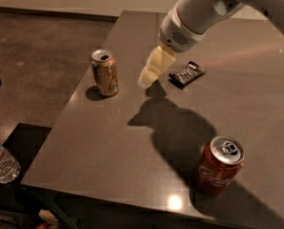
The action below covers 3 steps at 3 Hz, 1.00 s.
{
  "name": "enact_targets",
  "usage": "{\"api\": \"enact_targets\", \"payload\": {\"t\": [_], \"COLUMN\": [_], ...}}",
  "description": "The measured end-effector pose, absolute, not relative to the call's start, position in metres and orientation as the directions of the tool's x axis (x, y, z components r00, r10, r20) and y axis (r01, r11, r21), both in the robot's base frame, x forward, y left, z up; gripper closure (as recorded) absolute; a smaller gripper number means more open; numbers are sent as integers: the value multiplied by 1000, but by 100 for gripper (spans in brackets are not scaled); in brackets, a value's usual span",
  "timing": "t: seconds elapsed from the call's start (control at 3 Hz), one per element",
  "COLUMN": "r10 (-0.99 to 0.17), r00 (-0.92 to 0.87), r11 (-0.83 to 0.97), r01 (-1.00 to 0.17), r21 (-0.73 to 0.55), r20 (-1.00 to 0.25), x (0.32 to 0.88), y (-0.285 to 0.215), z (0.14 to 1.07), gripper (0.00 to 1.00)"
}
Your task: Pick orange can
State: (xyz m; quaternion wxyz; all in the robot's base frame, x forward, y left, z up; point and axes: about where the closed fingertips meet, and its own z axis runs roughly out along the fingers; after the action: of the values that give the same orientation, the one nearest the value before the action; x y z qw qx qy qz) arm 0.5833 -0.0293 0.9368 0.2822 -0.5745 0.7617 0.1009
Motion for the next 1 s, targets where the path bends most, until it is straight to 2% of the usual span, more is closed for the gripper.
{"api": "enact_targets", "payload": {"t": [1.0], "r10": [-773], "r00": [-150], "r11": [278], "r01": [-953], "r21": [-117], "r20": [-617], "x": [595], "y": [74], "z": [903], "gripper": [0]}}
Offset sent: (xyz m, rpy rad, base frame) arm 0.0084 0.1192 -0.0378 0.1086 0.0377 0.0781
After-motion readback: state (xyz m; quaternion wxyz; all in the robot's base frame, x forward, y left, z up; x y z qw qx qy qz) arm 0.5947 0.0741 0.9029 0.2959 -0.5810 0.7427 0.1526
